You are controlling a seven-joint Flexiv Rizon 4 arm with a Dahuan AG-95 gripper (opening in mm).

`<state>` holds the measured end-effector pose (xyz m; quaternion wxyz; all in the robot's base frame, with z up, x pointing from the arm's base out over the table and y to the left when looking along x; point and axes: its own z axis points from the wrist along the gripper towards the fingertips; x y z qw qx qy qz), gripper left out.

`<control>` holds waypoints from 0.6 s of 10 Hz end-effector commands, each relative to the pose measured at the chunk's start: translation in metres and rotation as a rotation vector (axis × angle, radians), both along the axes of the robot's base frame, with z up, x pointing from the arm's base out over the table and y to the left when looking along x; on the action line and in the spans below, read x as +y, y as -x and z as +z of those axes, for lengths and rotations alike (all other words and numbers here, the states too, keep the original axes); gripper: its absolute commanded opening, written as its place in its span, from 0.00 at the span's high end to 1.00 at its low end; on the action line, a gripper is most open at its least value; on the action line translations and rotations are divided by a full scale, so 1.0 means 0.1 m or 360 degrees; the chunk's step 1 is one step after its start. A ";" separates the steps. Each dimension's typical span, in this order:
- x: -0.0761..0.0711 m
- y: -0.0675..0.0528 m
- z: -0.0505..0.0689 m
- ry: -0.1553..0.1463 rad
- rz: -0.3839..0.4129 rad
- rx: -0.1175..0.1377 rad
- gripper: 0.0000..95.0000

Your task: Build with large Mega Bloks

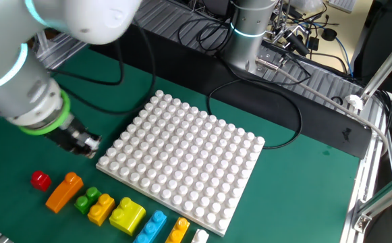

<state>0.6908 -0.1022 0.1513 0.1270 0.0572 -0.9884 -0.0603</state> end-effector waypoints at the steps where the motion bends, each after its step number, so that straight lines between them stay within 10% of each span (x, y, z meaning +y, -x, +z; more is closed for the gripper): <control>1: 0.01 0.07 -0.04 0.0002 0.0052 -0.0005 1.00; 6: 0.00 0.07 -0.04 -0.0002 0.0070 -0.0022 1.00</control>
